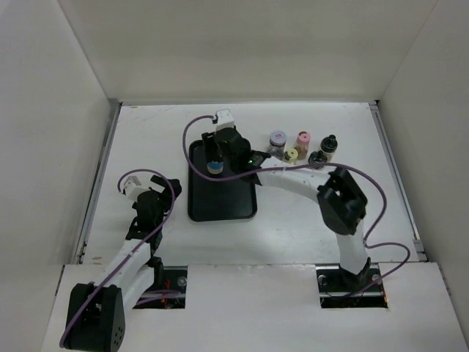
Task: Organize the condiment bottles
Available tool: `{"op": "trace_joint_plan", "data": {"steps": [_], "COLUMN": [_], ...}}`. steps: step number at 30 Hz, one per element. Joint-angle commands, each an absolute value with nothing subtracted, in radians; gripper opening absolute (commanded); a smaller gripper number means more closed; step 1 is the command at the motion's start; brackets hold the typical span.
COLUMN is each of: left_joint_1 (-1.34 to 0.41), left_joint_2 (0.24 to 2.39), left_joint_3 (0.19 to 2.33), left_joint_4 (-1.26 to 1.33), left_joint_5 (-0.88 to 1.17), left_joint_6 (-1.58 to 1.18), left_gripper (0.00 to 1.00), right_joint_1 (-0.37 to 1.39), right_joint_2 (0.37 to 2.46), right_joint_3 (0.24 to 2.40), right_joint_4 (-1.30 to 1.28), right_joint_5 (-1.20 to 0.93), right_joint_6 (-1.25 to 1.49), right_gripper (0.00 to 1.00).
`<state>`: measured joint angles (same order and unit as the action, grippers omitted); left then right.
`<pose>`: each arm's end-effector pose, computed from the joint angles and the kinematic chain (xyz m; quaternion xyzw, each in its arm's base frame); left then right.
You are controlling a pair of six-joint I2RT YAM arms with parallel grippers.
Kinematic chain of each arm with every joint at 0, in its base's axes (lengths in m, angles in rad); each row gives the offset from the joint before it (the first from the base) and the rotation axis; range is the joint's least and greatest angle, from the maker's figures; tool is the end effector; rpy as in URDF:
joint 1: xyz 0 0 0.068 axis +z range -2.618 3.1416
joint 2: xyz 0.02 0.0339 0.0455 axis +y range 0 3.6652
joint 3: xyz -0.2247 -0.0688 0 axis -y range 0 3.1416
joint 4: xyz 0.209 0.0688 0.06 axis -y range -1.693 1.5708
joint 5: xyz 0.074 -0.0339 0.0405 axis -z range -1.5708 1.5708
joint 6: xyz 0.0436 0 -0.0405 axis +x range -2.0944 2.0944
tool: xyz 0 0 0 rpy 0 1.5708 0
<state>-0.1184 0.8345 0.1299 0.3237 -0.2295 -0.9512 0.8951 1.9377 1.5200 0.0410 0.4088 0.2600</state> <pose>0.1753 -0.0109 0.1470 -0.3915 0.7265 -0.2022 0.5274 0.2775 0.3184 0.2514 -0.1444 0.8049 0.1599 0.5529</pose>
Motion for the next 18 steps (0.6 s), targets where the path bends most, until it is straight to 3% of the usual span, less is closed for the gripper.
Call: {"op": "trace_joint_plan", "data": {"steps": [1,12,18], "left_joint_1": [-0.117,-0.122,-0.125], "left_joint_2": [0.845,0.876,0.87], "left_joint_3": [0.124,0.133,0.137], "left_joint_4": [0.348,0.362,0.362], "left_joint_5": [-0.224,-0.213,-0.213], "left_joint_6": [-0.957,-0.954,-0.953], "left_gripper": [1.0,1.0,1.0], "right_joint_1": [0.875,0.847,0.847], "right_joint_2": [2.041,2.33,2.368], "right_joint_3": [1.742,2.101,2.102], "right_joint_4": [0.17,0.064,0.072], "right_joint_5": [0.351,0.364,0.364], "right_joint_6": [0.213,0.206,0.239], "right_gripper": [0.44,0.46,0.73]}}
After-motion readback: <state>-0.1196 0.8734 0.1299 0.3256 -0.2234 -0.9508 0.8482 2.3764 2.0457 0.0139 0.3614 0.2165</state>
